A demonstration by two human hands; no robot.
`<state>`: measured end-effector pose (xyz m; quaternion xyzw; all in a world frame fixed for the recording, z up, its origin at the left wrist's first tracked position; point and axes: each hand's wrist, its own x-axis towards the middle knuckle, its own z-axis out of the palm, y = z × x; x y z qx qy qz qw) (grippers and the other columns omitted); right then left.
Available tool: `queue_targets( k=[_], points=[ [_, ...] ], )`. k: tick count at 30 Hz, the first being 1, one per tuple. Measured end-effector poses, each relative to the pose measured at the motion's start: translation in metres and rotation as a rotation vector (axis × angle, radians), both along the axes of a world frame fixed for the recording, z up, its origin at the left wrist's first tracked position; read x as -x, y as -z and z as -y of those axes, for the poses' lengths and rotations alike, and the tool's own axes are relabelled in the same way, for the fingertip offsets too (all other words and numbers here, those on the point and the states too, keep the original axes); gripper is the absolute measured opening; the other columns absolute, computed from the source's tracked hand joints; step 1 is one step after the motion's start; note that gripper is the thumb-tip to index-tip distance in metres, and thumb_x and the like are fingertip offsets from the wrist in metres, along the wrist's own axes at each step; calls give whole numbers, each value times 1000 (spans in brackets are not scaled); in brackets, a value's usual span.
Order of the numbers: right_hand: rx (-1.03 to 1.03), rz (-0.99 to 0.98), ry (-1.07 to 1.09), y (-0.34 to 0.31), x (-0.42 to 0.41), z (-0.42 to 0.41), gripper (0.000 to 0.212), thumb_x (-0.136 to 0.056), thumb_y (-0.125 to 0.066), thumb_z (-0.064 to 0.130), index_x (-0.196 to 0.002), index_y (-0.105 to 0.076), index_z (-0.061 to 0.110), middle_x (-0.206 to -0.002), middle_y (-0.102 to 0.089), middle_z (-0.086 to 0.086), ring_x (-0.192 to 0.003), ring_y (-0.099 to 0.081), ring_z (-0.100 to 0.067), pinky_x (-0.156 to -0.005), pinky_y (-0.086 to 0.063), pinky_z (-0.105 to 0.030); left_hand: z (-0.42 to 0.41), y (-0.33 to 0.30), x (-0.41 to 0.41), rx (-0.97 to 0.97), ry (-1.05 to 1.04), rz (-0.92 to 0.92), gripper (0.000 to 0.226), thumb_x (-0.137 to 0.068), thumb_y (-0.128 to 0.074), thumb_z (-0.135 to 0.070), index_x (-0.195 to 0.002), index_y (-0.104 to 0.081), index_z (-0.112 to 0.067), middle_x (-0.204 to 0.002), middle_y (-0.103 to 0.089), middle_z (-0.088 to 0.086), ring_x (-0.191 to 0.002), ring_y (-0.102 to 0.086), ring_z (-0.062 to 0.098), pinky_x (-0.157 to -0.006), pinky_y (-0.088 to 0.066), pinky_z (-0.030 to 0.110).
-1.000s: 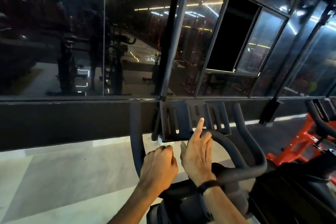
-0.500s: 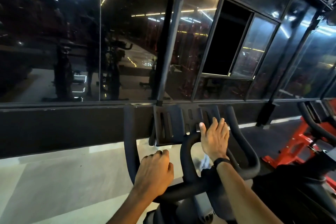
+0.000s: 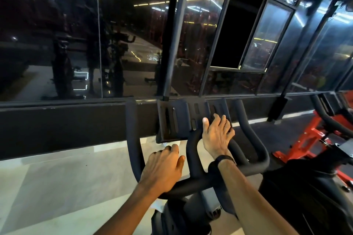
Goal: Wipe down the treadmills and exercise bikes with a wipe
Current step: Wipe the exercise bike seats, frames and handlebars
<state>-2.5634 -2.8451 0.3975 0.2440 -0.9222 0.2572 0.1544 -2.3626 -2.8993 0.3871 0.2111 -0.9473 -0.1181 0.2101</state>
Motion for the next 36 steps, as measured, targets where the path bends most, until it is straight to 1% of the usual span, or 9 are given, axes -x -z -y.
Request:
queue_targets(
  k=[8,16,19,22,24,26,29,32,36],
  points=[
    [40,100,-50,-1,-9,-3,61,-106,-23,50,-155,-26,13,-163,-18,-18,-151,-9,-35,-120,-5,-58,1,1,1,0,-25,7,39,-106,-32,-44,-132,-45,-20,-123,-63,4,-106,-64,21,-90,-46,34],
    [10,131,-192,-4,-48,-7,65,-106,-27,49,-159,-12,15,-166,-2,-18,-154,4,-32,-120,10,-57,2,1,-2,3,-41,-22,38,-105,-35,-43,-132,-47,-19,-123,-63,3,-107,-64,20,-91,-46,34],
    [3,91,-304,-7,-72,-7,60,-105,-37,44,-157,-20,19,-167,-1,-15,-153,5,-29,-120,6,-57,5,1,-7,-69,-72,-171,26,-101,-47,-37,-122,-55,-21,-111,-67,0,-98,-66,19,-89,-49,34],
    [17,-46,-473,-2,-112,3,47,-103,-46,37,-148,-38,24,-165,-11,-8,-152,-3,-25,-121,-1,-52,19,3,-22,-14,-153,-392,12,-92,-62,-26,-101,-62,-19,-94,-67,0,-87,-63,21,-77,-49,37],
    [156,-58,-578,1,-149,17,39,-100,-47,35,-137,-52,25,-161,-27,-3,-148,-15,-20,-119,-9,-46,33,7,-44,22,-251,-531,16,-91,-56,-32,-95,-62,-17,-90,-64,2,-84,-56,22,-72,-46,38],
    [318,-42,-697,4,-190,34,31,-98,-49,30,-125,-61,23,-151,-42,0,-141,-25,-16,-116,-13,-37,51,13,-74,-2,-321,-580,31,-92,-45,-41,-96,-61,-15,-92,-63,4,-84,-54,23,-73,-44,38],
    [361,-61,-923,19,-245,59,24,-99,-51,23,-118,-65,19,-144,-49,1,-138,-32,-13,-116,-15,-26,80,42,-120,51,-427,-490,40,-86,-51,-43,-103,-64,-9,-97,-68,11,-86,-63,30,-77,-50,39],
    [278,148,-1109,50,-280,81,29,-103,-46,31,-125,-61,19,-145,-47,3,-138,-31,-9,-117,-18,-21,99,81,-164,-48,-553,-337,43,-85,-51,-44,-103,-67,-8,-99,-70,14,-88,-66,35,-79,-54,44],
    [163,365,-1018,115,-286,103,52,-99,-37,60,-128,-59,22,-137,-53,7,-133,-39,-11,-114,-27,-30,115,123,-207,-309,-673,-207,26,-82,-71,-21,-104,-68,-10,-102,-70,12,-96,-63,34,-81,-50,38]
  ],
)
